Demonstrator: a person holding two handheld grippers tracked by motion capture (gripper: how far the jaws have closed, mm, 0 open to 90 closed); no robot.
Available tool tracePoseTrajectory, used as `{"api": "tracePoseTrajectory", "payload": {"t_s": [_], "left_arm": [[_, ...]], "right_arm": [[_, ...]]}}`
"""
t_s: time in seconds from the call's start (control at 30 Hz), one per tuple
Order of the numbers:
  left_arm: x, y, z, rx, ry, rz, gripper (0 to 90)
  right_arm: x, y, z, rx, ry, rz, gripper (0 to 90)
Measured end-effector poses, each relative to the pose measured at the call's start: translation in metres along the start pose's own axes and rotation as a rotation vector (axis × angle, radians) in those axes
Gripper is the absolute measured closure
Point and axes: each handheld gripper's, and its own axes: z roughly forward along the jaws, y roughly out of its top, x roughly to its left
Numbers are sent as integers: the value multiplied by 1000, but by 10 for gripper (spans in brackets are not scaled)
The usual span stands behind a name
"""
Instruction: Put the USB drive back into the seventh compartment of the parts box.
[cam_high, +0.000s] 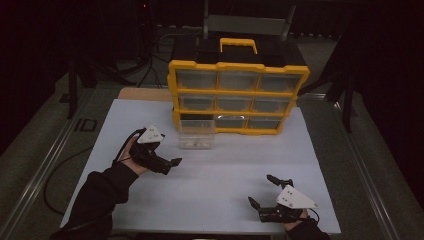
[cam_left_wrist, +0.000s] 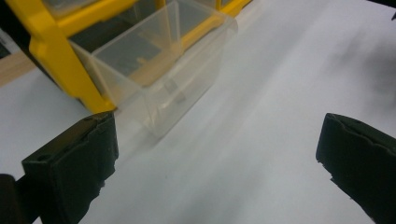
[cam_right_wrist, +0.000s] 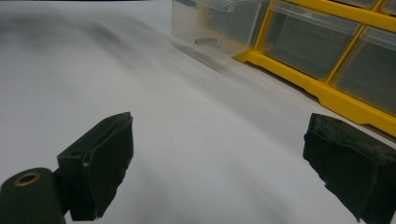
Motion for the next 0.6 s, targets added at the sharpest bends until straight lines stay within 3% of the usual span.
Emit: {"api": "tracePoseTrajectory", "payload": {"t_s": [0.23,0.6], "left_arm": [[-6,-22,-1,18,-10,-3,2],[-18,-52,-10,4,-12,-12,2]], "right_arm": [[0,0,0,0,0,0,88],[0,0,0,3,1,-1,88]]}}
